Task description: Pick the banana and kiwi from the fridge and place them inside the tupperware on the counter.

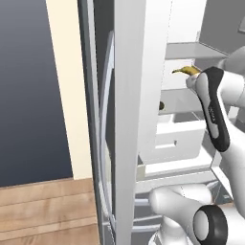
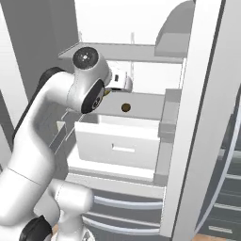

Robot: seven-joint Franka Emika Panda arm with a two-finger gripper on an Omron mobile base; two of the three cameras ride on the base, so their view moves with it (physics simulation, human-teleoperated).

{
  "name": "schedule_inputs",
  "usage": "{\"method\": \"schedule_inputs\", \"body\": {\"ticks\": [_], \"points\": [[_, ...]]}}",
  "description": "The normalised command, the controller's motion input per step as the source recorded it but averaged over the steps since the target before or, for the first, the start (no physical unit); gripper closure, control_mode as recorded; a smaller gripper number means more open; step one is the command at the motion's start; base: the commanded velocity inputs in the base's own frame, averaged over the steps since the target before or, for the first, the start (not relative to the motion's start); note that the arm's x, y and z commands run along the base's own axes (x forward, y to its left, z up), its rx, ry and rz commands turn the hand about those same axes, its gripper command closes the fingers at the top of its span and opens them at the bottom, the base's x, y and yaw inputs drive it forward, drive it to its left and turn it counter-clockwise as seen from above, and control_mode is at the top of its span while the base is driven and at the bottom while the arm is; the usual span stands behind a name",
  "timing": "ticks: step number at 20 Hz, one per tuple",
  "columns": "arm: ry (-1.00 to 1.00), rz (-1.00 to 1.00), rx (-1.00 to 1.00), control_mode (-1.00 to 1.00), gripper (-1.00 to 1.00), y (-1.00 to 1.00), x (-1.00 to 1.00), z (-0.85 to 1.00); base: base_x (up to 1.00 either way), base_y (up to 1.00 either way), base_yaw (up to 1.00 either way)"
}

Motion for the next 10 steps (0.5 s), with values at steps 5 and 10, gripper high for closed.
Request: {"method": "schedule_inputs", "body": {"ticks": [5, 10], "points": [[0.0, 0.0, 0.0, 1.0, 1.0, 0.0, 0.0, 0.0, -0.96, -0.33, 0.0], [0.0, 0.0, 0.0, 1.0, 1.0, 0.0, 0.0, 0.0, -0.7, -0.37, 0.0]]}}
